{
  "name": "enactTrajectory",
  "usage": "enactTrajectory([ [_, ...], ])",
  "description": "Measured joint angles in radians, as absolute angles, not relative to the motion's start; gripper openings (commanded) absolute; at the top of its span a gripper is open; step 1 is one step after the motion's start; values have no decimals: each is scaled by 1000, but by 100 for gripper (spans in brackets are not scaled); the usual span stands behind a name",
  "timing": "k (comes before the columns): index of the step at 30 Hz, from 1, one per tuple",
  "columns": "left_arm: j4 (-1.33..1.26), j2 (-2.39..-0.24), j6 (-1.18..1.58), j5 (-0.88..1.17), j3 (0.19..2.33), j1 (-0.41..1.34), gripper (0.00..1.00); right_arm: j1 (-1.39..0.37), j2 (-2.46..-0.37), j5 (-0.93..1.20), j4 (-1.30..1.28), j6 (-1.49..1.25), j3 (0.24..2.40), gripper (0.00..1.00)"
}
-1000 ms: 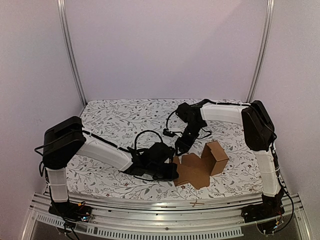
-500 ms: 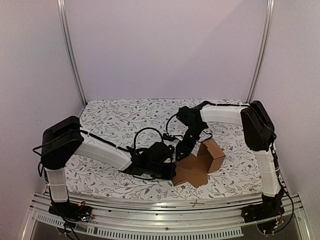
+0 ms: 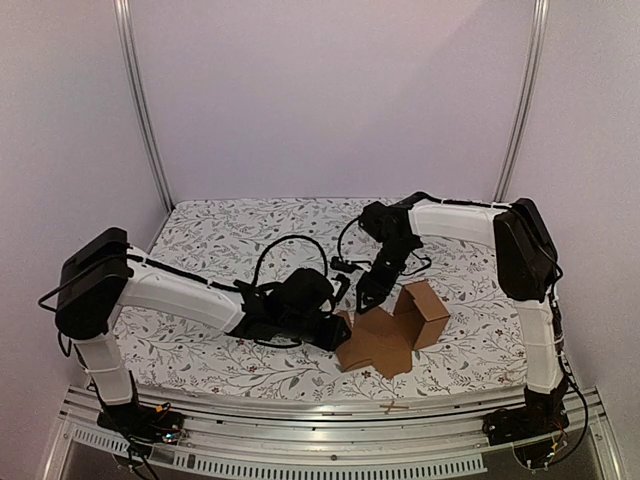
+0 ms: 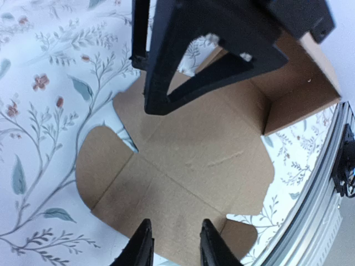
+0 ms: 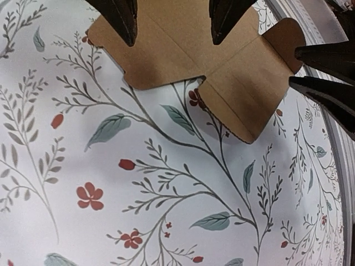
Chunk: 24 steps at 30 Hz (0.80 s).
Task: Fold the paper box
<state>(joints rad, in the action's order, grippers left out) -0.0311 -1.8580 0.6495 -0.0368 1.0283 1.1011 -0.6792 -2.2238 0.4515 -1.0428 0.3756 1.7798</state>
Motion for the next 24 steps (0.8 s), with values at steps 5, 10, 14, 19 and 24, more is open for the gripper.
enactTrajectory([
  [5,2,-1702,525,-84,1024,1091,70,-667,-2062,401,-1047,374,1722,39],
  [10,-41,-1664,500,-66,966,1002,70,-689,-1937,331,-1026,350,1579,23],
  [14,-140,-1713,509,32,869,891,71,-735,-1929,271,-999,338,1459,17],
  [19,-276,-1792,493,171,824,865,71,-773,-1929,228,-983,332,1433,16],
  [24,-353,-1837,462,238,861,873,70,-784,-1977,195,-964,316,1443,15],
])
